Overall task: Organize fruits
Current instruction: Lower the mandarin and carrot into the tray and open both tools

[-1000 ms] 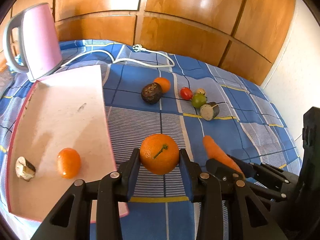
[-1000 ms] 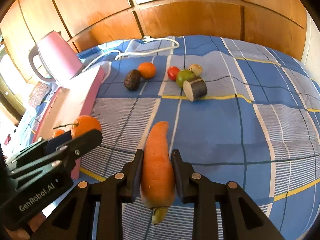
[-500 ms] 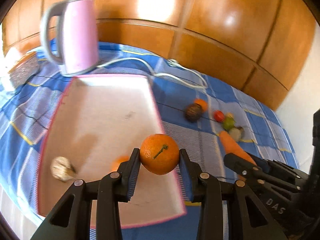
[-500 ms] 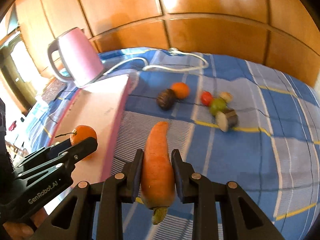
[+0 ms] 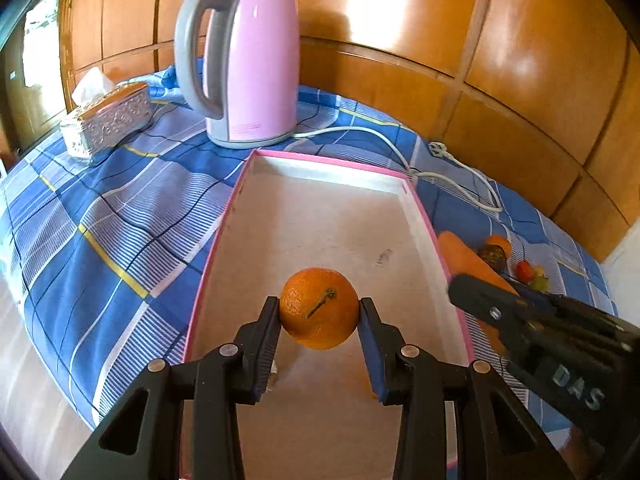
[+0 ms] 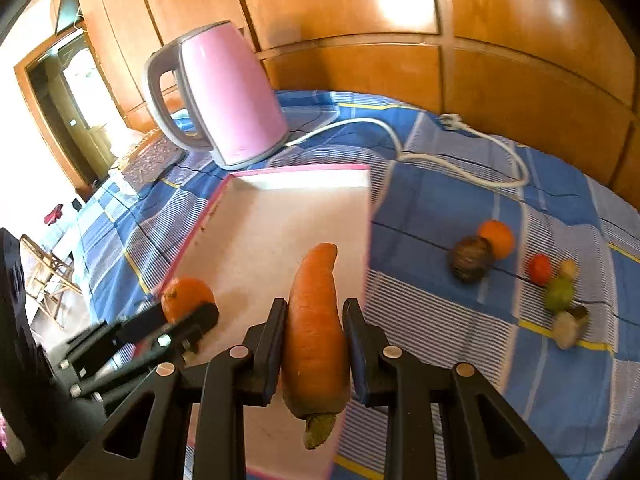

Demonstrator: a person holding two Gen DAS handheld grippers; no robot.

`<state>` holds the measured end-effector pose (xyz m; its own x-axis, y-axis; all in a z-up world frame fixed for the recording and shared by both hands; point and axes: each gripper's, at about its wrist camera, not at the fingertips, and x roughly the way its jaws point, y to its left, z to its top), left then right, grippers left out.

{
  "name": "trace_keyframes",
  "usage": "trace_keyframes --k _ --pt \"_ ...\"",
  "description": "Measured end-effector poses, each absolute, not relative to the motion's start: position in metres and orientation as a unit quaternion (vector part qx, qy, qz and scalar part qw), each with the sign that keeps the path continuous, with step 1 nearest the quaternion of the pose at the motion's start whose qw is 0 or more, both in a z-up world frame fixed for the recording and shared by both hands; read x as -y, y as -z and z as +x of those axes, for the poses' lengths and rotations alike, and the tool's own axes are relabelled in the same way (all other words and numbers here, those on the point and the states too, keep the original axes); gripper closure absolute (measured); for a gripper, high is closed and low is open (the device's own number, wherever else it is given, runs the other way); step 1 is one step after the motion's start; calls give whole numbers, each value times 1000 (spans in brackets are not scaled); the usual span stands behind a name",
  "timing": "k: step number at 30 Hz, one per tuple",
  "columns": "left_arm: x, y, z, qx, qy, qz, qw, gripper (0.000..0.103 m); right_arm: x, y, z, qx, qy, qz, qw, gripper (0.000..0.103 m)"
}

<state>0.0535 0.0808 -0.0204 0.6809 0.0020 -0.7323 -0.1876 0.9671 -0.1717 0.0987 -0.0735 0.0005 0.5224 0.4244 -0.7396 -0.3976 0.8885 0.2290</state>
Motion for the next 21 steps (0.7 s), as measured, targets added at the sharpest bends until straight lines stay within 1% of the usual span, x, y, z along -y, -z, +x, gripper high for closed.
trace_keyframes --k 3,5,21 --pt "-83 21 52 -393 -59 -119 910 62 60 2 109 -434 -243 17 867 74" --pt "-85 20 50 -389 -62 -120 911 59 55 2 112 -434 -246 21 866 74" --pt "-78 20 38 -388 -69 -120 911 57 87 9 87 -439 -207 47 873 72"
